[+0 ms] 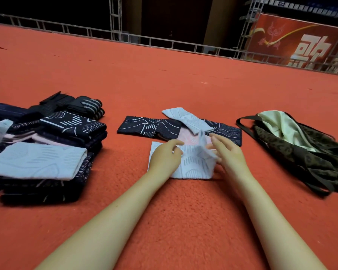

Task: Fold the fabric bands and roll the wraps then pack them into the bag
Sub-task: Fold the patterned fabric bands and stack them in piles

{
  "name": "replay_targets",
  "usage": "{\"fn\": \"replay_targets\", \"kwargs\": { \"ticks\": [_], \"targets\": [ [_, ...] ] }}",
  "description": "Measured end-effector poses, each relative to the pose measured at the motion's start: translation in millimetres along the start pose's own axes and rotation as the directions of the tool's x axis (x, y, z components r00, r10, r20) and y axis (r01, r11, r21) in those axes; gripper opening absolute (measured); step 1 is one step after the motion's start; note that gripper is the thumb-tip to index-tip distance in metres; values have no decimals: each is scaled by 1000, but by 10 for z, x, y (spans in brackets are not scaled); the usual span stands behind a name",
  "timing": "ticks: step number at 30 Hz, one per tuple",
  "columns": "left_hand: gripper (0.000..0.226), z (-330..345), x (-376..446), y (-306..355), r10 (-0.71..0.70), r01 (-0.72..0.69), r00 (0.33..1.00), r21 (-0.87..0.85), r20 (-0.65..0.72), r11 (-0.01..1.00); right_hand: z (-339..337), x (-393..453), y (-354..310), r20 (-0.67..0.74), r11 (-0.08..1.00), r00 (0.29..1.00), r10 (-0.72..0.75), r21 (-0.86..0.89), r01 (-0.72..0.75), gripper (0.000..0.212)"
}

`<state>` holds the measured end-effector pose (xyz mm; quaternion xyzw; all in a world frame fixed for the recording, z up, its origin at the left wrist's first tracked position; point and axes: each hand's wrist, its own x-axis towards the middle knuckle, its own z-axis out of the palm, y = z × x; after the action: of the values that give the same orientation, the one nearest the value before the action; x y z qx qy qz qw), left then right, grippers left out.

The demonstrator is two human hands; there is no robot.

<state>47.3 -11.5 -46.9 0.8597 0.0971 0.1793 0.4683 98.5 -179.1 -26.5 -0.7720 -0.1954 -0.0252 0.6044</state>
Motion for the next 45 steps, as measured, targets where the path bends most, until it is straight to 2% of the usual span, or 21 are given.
{"fn": "replay_targets", "kwargs": {
  "ticks": [1, 3, 5, 7, 10, 14, 16, 20, 22, 25, 30, 34, 38, 43, 45],
  "targets": [
    [34, -12, 13, 2, -36, 35, 999, -56, -16, 998, 51, 5, 13, 42, 996, 999, -29, -88, 32, 21],
    [33, -27, 17, 12, -55, 54, 998, -60, -10, 997, 122, -41, 21, 116, 964, 990, -80, -243, 106, 21],
    [30, -28, -12, 37, -37, 37, 999, -2, 20, 999, 144, -65, 77, 101, 884, 982, -162, -427, 190, 24],
    [31, -28, -25, 52, -23, 22, 999, 19, 38, 1000, 114, -62, 106, 106, 845, 980, -168, -496, 198, 34],
    [33, -35, -22, 63, -20, 19, 999, 17, 46, 1000, 92, -61, 63, 77, 893, 995, -68, -441, 95, 45],
    [44, -34, -20, 51, -20, 21, 997, -12, 74, 1000, 126, -79, 34, 85, 940, 991, -105, -316, 126, 34],
    [51, -21, -15, 34, 2, -3, 995, 6, 96, 1000, 143, -90, 34, 133, 931, 983, -124, -328, 161, 29],
    [53, 4, -13, -21, 88, -102, 994, 229, 71, 968, 165, -91, 100, 217, 861, 965, -144, -454, 230, 35],
    [52, 14, -7, -30, 120, -134, 991, 329, 63, 935, 171, -89, 124, 214, 860, 971, -109, -470, 200, 45],
    [52, 16, 16, -25, 137, -155, 988, 378, 73, 913, 185, -100, 100, 179, 892, 984, -22, -440, 100, 59],
    [49, 22, 23, -29, 140, -176, 984, 463, 113, 869, 200, -92, 49, 106, 943, 993, 54, -333, -16, 48],
    [48, 51, 9, -42, 150, -196, 980, 504, 131, 841, 215, -75, 43, 61, 960, 994, 91, -271, -71, 47],
    [50, 38, -11, -7, 176, -201, 979, 371, 101, 906, 222, -57, 39, -15, 981, 992, 122, -150, -123, 46],
    [53, 69, -114, 105, 268, -293, 955, 276, 125, 916, 167, -69, -58, -103, 988, 986, 129, 99, -119, 46],
    [52, 88, -118, 143, 285, -309, 948, 209, 141, 928, 133, -79, -93, -92, 968, 987, 133, 227, -109, 36]
  ]
}}
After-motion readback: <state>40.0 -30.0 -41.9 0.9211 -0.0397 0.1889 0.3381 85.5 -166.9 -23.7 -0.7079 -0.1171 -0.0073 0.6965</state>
